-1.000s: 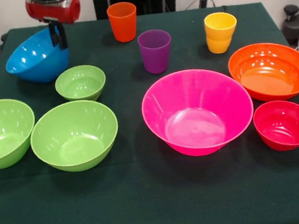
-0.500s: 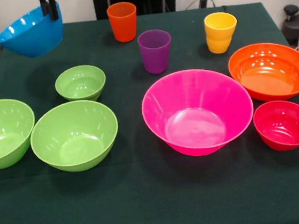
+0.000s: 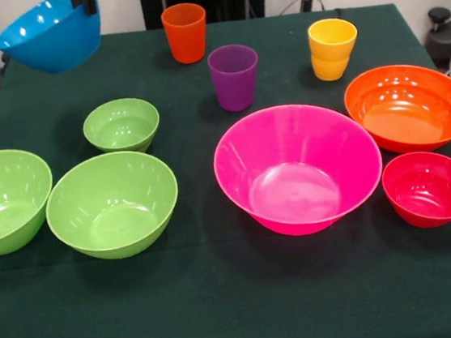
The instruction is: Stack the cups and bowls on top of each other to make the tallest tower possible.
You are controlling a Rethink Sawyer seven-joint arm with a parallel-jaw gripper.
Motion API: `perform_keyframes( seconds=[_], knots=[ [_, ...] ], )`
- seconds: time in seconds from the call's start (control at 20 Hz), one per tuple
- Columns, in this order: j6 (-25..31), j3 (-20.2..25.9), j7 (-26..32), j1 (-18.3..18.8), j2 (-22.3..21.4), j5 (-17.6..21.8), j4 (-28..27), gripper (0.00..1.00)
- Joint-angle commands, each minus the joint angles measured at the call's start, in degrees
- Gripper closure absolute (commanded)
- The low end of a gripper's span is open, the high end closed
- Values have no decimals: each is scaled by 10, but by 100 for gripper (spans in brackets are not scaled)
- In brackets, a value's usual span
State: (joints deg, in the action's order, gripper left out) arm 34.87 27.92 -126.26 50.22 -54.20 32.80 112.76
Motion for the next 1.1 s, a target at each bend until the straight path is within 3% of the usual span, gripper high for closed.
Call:
perform_keyframes(
  seconds=[0.05, 0.55, 1.1],
  knots=[
    [24, 13, 26, -53, 58, 9, -47, 100],
    [8, -18, -7, -104, 131, 14, -137, 100],
    [6, -19, 8, -102, 145, 9, -161, 100]
  ],
)
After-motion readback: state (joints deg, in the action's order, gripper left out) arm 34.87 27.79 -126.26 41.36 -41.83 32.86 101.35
